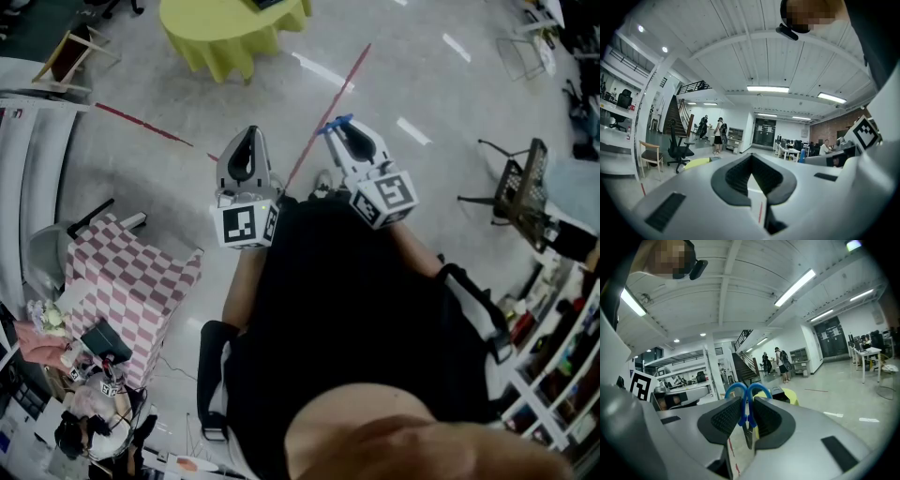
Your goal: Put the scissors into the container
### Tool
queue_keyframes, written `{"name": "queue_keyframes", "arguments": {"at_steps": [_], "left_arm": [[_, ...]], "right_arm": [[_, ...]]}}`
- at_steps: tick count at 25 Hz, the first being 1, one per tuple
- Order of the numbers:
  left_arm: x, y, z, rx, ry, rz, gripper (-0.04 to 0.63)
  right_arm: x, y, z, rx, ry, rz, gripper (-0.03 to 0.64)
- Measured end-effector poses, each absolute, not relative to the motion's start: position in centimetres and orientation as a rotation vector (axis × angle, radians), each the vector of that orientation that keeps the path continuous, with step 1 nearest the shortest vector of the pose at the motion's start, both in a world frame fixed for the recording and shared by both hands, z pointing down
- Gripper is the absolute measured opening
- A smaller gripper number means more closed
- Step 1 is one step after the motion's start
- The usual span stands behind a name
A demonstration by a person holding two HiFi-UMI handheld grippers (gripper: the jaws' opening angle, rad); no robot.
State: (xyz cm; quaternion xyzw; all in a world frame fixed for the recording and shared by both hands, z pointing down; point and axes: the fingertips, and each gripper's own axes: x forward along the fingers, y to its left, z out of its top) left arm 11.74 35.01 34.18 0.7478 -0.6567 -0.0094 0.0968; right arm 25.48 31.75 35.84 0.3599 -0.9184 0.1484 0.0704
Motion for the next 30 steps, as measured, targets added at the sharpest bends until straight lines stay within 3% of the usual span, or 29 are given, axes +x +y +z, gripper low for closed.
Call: {"name": "queue_keyframes", "arguments": {"at_steps": [17, 30], "left_arm": [[6.0, 35.1, 34.5, 2.306, -1.869, -0.033, -0.002], [2.8, 29.6, 35.6, 2.302, -1.867, -0.022, -0.002]], "right_arm": [[19.3, 32.3, 35.8, 1.178, -2.751, 0.43, 0.082], [15.6, 25.7, 36.8, 1.171, -2.772, 0.436, 0.082]]}}
